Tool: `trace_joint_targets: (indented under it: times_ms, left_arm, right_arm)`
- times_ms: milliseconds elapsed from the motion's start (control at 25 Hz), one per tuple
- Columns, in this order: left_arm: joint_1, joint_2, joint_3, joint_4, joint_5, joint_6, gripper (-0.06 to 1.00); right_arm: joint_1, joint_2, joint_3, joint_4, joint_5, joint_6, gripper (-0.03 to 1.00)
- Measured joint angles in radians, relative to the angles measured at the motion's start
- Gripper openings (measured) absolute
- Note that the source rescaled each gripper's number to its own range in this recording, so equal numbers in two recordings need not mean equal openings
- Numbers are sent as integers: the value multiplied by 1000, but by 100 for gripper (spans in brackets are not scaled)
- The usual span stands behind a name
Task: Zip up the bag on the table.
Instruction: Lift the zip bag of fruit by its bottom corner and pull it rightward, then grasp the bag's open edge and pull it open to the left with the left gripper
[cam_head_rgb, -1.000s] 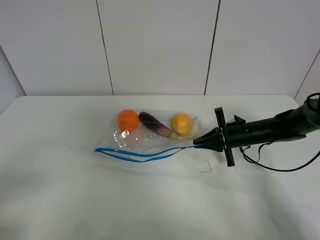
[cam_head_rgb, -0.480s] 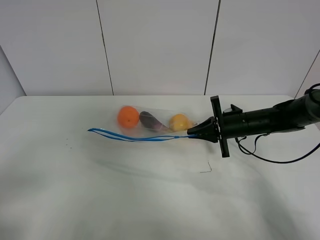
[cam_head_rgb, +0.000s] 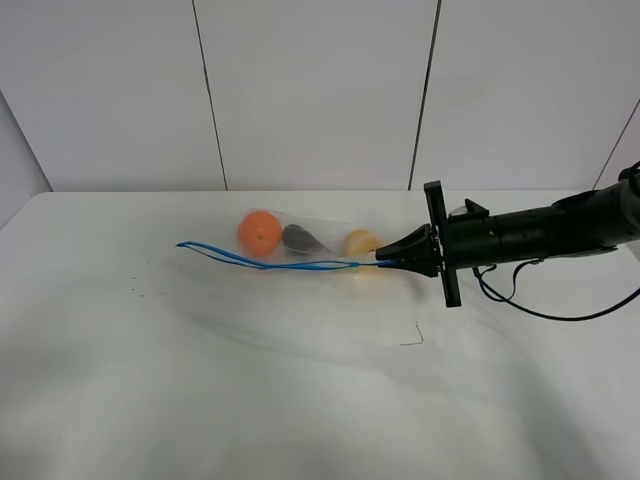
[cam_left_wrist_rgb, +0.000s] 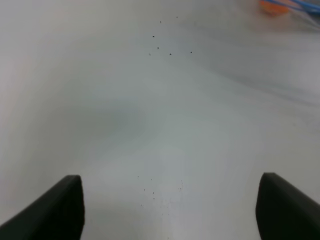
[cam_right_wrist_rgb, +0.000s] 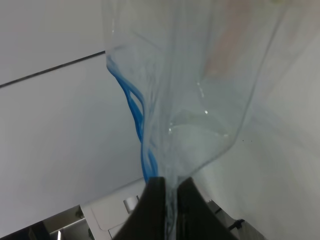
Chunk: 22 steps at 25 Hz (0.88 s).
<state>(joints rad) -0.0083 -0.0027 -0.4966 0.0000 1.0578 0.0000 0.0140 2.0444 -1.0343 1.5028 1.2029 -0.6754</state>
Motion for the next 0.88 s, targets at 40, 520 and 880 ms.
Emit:
trace_joint_targets:
  times_ms: [40,520,880]
  left_arm:
    - [0,0,0,0,0,0,100]
    - [0,0,-3,6,-1,-8,100]
    - [0,383,-225,-18,-64,-85,100]
  right_arm:
    - [0,-1,0,0,0,0,0]
    - [0,-1,0,0,0,0,0]
    - [0,-1,0,1,0,0,0]
